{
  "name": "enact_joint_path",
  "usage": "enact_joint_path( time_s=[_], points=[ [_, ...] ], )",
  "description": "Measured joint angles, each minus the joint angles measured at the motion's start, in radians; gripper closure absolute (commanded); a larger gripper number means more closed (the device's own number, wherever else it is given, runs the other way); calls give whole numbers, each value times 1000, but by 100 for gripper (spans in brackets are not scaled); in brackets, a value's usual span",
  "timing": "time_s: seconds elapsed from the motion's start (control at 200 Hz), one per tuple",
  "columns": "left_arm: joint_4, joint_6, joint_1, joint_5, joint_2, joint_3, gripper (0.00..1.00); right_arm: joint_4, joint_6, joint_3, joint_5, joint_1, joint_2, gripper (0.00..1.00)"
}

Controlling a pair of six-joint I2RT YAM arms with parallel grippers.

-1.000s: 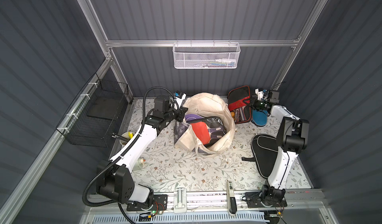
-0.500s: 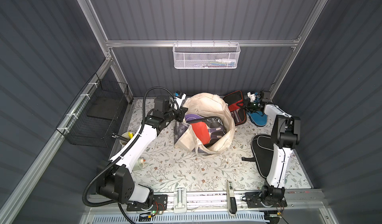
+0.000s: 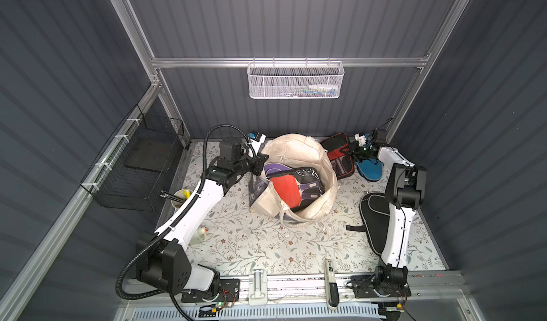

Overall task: Remove the ping pong set from the canvas bag
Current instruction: Place the ping pong set at the center of the board.

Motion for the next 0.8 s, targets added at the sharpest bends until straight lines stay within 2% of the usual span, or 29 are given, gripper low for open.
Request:
enact_joint_path(
  time_s=[0.395,0.565,0.8],
  points=[
    [2,-3,0,2,1,0,100,-114,-72,34,126,16,33,42],
    [8,-4,0,4,6,0,100,-177,-109,109,189,48,34,38],
    [8,-4,0,4,6,0,100,-203,-122,135,237,65,34,24]
  ],
)
